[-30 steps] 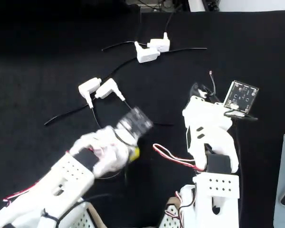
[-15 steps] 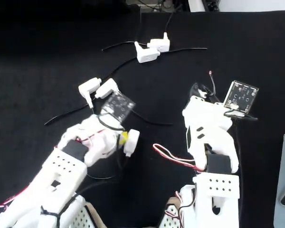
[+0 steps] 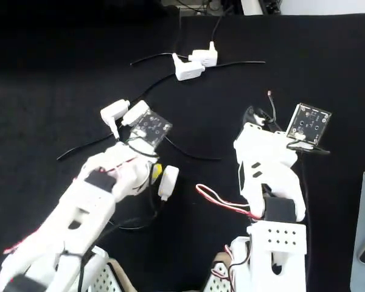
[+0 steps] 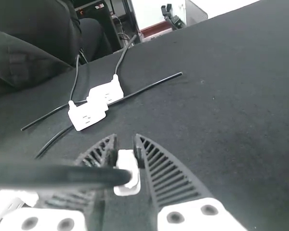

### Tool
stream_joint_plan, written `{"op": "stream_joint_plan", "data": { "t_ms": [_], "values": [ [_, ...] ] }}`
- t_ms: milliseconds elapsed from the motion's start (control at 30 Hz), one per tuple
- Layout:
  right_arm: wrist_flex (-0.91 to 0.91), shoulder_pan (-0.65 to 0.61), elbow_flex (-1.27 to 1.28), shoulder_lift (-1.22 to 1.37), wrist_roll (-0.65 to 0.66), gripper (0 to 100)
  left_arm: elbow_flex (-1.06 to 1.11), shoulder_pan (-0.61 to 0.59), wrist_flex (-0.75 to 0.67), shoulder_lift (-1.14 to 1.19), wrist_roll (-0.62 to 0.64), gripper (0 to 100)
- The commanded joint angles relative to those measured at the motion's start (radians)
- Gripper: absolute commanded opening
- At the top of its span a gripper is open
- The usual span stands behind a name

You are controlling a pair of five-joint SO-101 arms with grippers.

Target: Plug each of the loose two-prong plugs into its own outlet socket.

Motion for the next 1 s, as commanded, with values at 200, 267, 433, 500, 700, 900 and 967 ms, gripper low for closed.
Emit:
{"op": "stream_joint_plan", "data": {
  "t_ms": [200,267,433,500,700,900,967],
  "values": [
    [-0.021,-0.008,-0.007,-0.01,-0.005,1.4,-0.165,0.131,-0.015,0.207,0.002,20],
    [-0.021,-0.008,-0.007,-0.01,-0.005,1.4,-0.163,0.174,-0.015,0.215,0.002,20],
    [-0.021,-0.008,-0.007,-0.01,-0.005,1.4,-0.162,0.245,-0.015,0.262,0.002,20],
    [-0.021,-0.008,-0.007,-0.01,-0.005,1.4,-0.163,0.262,-0.015,0.299,0.002,20],
    [-0.021,-0.008,-0.007,-0.01,-0.005,1.4,-0.162,0.302,-0.008,0.341,-0.005,14],
    [-0.021,-0.008,-0.007,-0.01,-0.005,1.4,-0.229,0.262,0.104,0.331,-0.008,11],
    [-0.021,-0.008,-0.007,-0.01,-0.005,1.4,-0.257,0.229,0.144,0.298,-0.008,11]
  ]
}}
